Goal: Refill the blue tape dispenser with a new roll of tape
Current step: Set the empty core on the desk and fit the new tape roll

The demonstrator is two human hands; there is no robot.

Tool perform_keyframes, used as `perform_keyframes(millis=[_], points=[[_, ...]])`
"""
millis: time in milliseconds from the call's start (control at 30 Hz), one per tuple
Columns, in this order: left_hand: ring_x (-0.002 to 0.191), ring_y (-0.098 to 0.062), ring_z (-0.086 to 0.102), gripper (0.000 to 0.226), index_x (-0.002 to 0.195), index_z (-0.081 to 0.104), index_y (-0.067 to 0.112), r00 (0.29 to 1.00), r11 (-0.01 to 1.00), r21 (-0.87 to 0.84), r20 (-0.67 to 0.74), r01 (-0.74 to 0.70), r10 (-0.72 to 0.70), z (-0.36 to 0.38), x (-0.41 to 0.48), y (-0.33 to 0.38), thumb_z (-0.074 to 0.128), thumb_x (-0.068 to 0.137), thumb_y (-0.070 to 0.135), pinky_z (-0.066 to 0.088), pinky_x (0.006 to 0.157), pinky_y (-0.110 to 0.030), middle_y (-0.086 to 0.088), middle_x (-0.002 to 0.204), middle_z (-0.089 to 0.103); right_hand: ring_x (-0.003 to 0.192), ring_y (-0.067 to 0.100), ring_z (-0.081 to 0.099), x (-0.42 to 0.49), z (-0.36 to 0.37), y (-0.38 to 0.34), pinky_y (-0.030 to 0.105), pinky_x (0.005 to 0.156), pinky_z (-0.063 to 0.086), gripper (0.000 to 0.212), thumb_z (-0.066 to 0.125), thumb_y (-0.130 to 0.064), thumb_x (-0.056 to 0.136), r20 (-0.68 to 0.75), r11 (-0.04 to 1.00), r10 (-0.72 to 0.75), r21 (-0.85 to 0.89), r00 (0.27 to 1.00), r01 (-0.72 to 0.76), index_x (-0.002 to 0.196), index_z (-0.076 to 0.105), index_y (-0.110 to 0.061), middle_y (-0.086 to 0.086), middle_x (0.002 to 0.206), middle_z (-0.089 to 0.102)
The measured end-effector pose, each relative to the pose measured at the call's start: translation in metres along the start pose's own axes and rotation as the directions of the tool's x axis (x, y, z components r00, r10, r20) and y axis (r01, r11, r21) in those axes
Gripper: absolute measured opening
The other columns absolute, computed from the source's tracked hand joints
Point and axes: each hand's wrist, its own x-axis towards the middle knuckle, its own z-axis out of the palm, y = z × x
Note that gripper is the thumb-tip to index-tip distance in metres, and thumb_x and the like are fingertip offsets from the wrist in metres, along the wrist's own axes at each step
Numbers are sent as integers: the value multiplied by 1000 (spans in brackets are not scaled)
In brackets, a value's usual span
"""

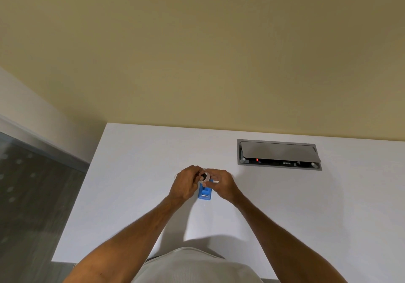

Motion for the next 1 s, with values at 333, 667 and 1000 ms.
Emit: perform_keyframes(millis=[333, 667, 1000], points=[[102, -29, 69, 19, 115, 66, 1, 999, 1000, -18, 49, -19, 20, 3, 1, 0, 53, 105, 11, 56, 92, -42, -11, 113, 73, 117, 36, 69, 3, 2, 0, 50, 108, 55, 37, 75, -3, 93, -17, 991, -25, -131, 1000, 23, 129, 67, 5, 20, 128, 72], [97, -31, 66, 16, 111, 60, -1, 995, 993, -114, 100, -19, 31, 8, -2, -9, 51, 105, 11, 56, 89, -51, -14, 107, 69, 115, 32, 71, 3, 6, 4, 47, 107, 57, 42, 77, -10, 92, 24, 977, -24, -211, 999, 28, 130, 65, 1, 18, 127, 72], [136, -35, 58, 66, 161, 33, 12, 887, 901, -163, 312, 402, -340, 33, -1, -18, 55, 99, 7, 48, 116, -43, -13, 160, 44, 111, 25, 69, 11, 5, 13, 38, 99, 60, 39, 71, -19, 96, -27, 892, 66, -446, 997, -71, 129, 56, -6, 10, 126, 66]])
